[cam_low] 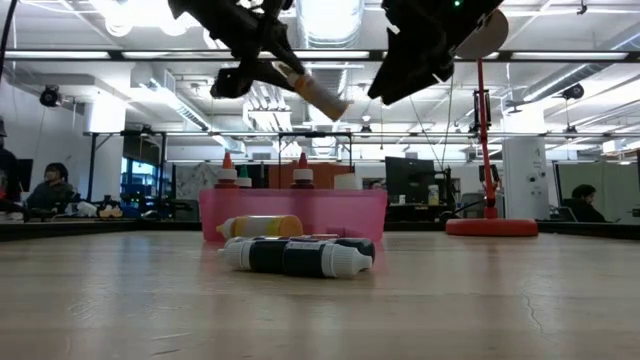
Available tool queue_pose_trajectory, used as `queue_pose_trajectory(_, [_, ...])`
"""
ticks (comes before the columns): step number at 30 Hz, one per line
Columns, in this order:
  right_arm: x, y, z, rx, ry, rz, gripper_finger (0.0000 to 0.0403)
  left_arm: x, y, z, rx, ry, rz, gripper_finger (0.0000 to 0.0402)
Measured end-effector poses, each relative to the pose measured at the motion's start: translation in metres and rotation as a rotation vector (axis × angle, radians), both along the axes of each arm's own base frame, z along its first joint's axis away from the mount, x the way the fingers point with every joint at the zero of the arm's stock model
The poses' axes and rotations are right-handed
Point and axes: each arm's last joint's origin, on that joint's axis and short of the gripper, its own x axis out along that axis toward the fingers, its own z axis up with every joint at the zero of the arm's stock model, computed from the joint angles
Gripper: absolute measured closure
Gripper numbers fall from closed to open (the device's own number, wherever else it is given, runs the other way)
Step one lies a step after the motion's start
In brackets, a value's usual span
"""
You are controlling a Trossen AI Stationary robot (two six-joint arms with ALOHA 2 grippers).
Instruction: Pick & Place food coloring
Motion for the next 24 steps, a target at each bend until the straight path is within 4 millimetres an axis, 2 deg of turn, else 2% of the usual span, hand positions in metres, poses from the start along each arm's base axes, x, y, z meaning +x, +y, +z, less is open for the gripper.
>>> queue_pose_trajectory(5, [-0.008,0.0,0.003,0.019,0.019,-0.02,0.0088,-0.003,0.01,0.022,0.183,0.135,0.043,0.0307])
queue_pose_trajectory(9, [-0.01,-0.001,0.0,0.036,0.036,-0.04,0.009,0.012,0.017,0.028,0.286,0.311,-0.035,0.0307])
queue_pose_trajectory(17, [-0.019,-0.001,-0.003,0.091,0.105,-0.064,0.0097,0.062,0.032,0.018,0.494,0.751,-0.263,0.0308])
queue_pose_trajectory(24, [-0.033,0.001,-0.006,0.139,0.105,-0.106,0.011,0.094,0.043,-0.004,0.512,0.902,-0.399,0.0307])
